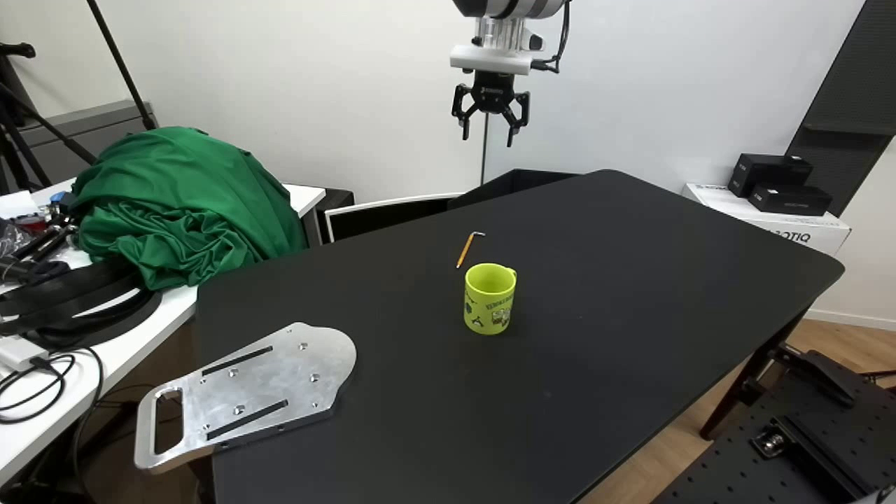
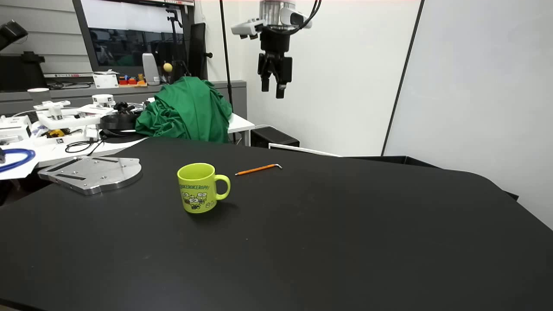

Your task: Place orange object on the table into the green mug

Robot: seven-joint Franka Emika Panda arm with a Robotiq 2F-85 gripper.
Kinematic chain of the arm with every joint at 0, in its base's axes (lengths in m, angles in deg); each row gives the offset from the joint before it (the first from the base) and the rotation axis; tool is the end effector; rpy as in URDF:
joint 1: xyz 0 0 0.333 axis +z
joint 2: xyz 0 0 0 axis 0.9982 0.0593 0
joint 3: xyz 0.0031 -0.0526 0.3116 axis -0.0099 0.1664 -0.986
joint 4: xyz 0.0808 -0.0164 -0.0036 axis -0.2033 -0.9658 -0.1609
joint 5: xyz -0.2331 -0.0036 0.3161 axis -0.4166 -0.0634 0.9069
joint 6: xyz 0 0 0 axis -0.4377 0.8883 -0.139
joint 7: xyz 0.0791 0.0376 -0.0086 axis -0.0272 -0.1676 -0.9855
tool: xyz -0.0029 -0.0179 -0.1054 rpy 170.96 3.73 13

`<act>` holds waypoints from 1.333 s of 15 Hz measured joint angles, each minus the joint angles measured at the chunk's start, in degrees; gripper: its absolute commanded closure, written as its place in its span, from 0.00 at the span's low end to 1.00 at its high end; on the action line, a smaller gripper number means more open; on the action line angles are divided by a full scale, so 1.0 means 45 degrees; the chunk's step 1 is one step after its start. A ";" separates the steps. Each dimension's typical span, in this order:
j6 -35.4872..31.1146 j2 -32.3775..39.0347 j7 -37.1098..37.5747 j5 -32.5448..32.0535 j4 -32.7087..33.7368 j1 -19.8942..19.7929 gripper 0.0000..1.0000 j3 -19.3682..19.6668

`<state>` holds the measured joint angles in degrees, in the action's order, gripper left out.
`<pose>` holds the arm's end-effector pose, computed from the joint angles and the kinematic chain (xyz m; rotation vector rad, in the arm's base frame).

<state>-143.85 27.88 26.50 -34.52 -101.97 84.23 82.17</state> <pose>0.7262 -0.0947 0.3518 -2.8088 1.3113 -0.0147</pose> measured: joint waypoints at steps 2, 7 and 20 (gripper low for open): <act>-0.0263 0.0453 0.0075 0.0006 -0.0008 0.0166 0.00 -0.0006; -0.1695 0.1501 0.0080 0.0373 -0.0058 0.0266 0.00 -0.0104; -0.3987 0.3354 -0.0178 0.0647 -0.0305 0.0259 0.00 -0.0194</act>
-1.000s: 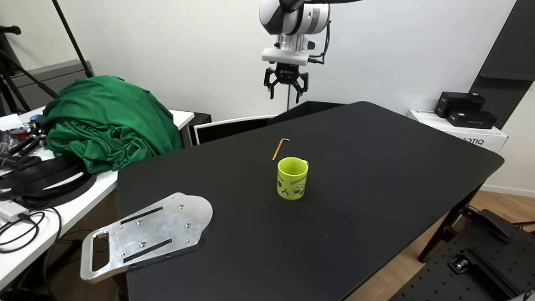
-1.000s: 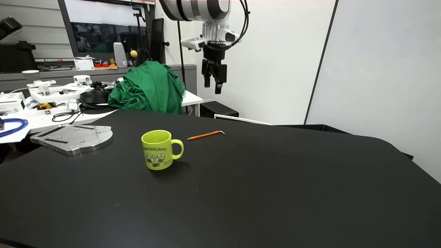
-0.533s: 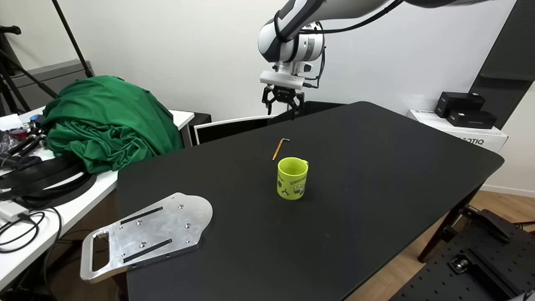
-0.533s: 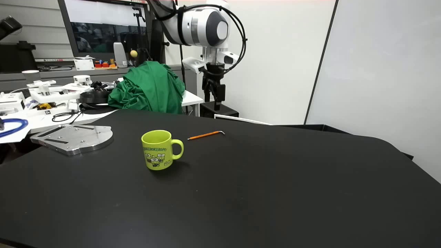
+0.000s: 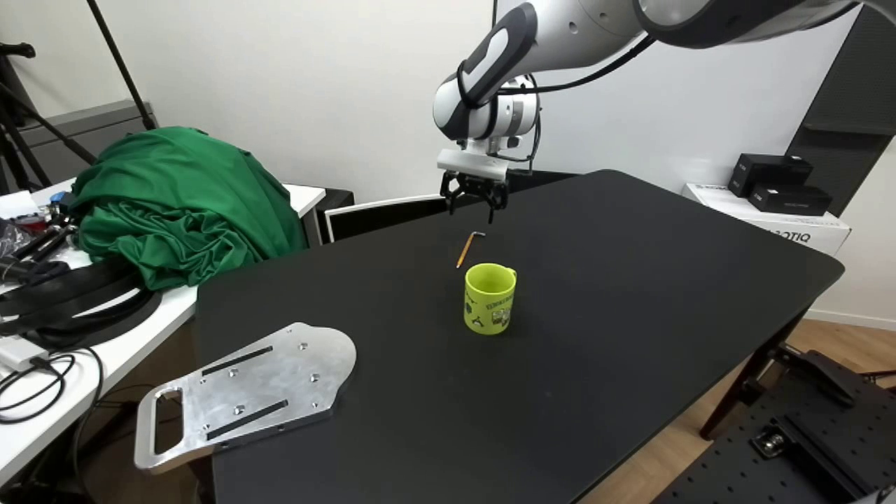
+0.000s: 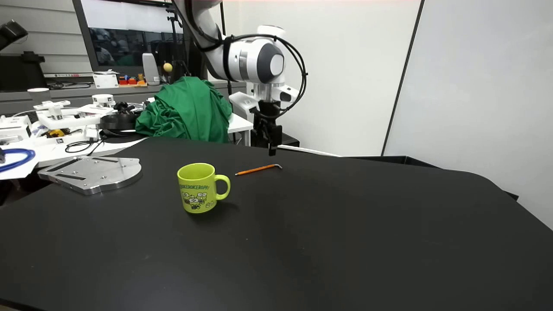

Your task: Place orange object on the table into the green mug

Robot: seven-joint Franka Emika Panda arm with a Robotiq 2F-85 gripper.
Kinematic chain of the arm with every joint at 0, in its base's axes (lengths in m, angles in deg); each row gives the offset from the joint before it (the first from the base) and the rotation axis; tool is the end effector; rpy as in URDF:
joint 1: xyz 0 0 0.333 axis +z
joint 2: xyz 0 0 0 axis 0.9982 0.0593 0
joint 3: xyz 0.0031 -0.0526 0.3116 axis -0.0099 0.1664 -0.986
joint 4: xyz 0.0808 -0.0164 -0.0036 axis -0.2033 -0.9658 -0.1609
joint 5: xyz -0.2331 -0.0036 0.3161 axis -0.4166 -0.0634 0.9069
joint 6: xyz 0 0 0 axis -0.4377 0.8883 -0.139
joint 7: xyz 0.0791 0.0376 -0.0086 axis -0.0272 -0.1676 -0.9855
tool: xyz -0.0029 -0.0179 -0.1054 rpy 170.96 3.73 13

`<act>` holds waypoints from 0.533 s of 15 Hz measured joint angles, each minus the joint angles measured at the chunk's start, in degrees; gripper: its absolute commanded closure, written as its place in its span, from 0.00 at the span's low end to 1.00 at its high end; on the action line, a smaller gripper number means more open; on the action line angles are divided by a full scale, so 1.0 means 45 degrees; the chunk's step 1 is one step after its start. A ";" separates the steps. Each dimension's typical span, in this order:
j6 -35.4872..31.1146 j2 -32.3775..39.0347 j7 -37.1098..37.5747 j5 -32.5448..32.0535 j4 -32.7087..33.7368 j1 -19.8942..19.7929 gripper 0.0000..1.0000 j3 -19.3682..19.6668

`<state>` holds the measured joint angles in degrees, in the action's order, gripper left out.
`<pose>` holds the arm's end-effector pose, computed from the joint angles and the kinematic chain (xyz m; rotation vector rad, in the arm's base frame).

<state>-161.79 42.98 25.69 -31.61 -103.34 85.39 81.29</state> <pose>0.7369 -0.0763 0.1744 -2.7975 1.3002 -0.0515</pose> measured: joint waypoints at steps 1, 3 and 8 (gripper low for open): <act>-0.0219 0.0118 -0.0015 0.0002 -0.0001 -0.0001 0.00 0.0000; -0.0571 0.0355 -0.0022 0.0005 -0.0001 -0.0013 0.00 0.0001; -0.0973 0.0827 -0.0037 0.0018 0.0015 -0.0046 0.00 0.0003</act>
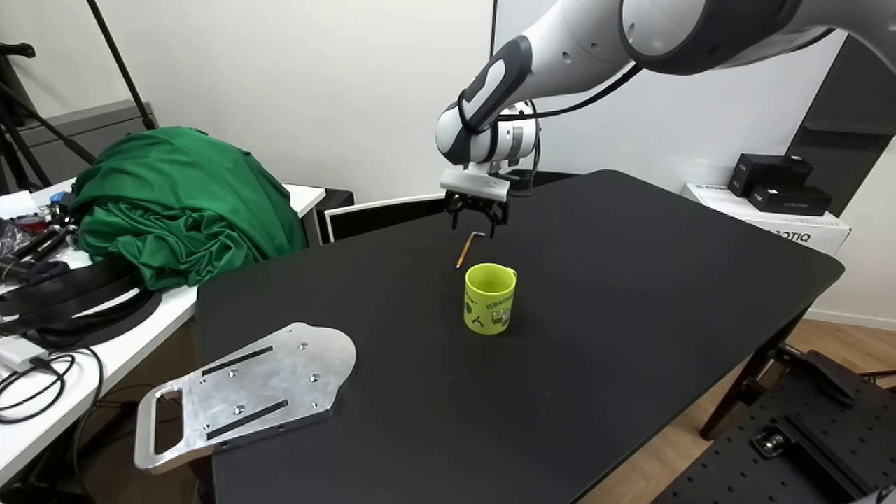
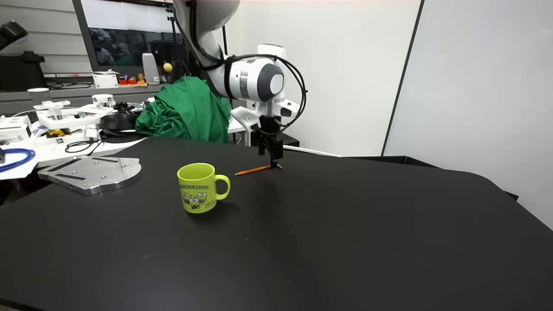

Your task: Place orange object on the table into the green mug

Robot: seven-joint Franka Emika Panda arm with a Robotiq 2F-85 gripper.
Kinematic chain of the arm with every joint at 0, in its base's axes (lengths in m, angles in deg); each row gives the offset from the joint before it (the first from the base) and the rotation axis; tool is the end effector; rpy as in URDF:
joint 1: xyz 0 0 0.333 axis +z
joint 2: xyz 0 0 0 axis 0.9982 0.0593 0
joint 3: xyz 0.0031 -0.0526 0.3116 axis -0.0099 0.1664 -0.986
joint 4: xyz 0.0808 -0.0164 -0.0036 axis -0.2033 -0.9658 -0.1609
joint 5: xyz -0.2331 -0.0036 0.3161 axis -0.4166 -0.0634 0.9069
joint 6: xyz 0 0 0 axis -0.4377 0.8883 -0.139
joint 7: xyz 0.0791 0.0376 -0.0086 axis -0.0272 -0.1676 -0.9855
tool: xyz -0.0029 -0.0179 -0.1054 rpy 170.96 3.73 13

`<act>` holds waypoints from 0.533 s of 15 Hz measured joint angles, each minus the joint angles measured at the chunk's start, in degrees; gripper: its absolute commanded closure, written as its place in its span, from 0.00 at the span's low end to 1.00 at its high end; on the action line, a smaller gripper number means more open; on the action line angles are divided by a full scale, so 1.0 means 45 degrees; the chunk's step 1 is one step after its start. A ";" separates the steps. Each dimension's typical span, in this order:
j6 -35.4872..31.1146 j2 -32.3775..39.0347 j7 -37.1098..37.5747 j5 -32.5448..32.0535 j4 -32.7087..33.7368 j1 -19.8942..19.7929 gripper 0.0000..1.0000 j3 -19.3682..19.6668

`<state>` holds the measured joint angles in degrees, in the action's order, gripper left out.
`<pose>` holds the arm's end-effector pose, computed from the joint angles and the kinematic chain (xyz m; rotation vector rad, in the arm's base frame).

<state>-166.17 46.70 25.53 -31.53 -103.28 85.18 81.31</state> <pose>0.7329 -0.0808 0.1341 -2.8011 1.3096 -0.0763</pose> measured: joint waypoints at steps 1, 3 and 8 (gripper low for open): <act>-0.0052 0.0067 -0.0008 0.0000 0.0005 0.0000 0.00 0.0000; -0.0126 0.0160 -0.0015 0.0001 0.0007 0.0000 0.00 -0.0001; -0.0163 0.0203 -0.0033 0.0006 0.0008 -0.0006 0.00 0.0000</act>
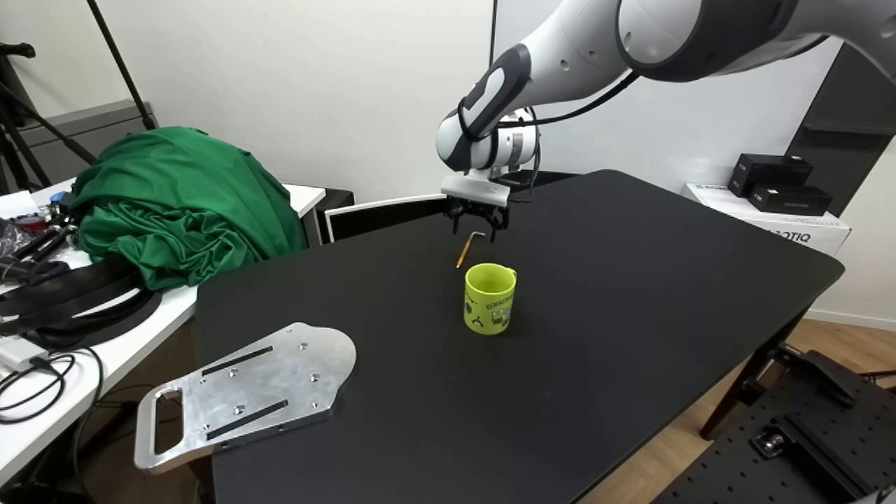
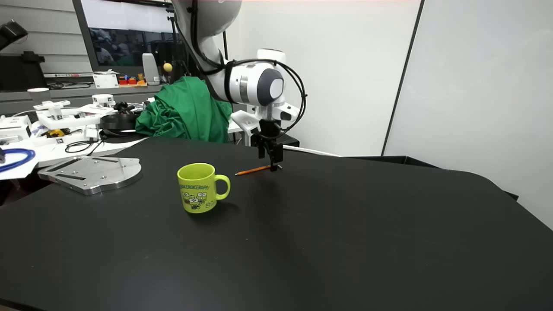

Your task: Place orange object on the table into the green mug

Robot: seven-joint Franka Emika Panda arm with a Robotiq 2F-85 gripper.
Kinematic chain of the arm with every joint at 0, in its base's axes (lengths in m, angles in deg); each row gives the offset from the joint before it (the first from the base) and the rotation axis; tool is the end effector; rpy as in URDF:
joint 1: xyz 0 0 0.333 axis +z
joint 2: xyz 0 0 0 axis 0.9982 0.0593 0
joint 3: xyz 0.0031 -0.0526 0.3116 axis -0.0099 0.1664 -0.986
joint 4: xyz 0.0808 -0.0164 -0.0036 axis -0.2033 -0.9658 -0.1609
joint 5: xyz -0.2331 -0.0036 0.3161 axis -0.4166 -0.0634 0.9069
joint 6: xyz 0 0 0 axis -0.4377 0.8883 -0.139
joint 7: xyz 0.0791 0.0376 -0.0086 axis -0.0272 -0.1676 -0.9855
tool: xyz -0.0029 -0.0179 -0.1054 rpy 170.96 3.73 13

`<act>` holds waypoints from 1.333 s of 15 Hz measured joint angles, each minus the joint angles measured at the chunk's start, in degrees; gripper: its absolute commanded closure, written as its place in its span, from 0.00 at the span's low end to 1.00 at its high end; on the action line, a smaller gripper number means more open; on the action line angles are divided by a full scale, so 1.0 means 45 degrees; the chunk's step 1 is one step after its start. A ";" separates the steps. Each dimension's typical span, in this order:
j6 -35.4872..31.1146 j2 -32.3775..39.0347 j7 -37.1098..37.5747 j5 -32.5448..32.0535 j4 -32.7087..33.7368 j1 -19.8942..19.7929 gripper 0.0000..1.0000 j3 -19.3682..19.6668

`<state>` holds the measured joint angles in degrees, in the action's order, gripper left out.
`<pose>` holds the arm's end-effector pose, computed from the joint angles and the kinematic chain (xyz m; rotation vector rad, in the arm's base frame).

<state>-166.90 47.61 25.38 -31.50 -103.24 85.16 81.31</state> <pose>0.7311 -0.0813 0.1240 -2.8049 1.3087 -0.0741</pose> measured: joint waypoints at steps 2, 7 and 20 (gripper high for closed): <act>-0.0007 0.0035 -0.0003 0.0000 0.0000 -0.0013 0.00 0.0002; -0.0038 0.0189 -0.0005 0.0004 0.0004 -0.0049 0.00 0.0006; -0.0052 0.0294 -0.0016 -0.0001 0.0236 -0.0050 0.95 0.0065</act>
<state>-167.13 48.93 25.30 -31.50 -102.18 84.93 81.60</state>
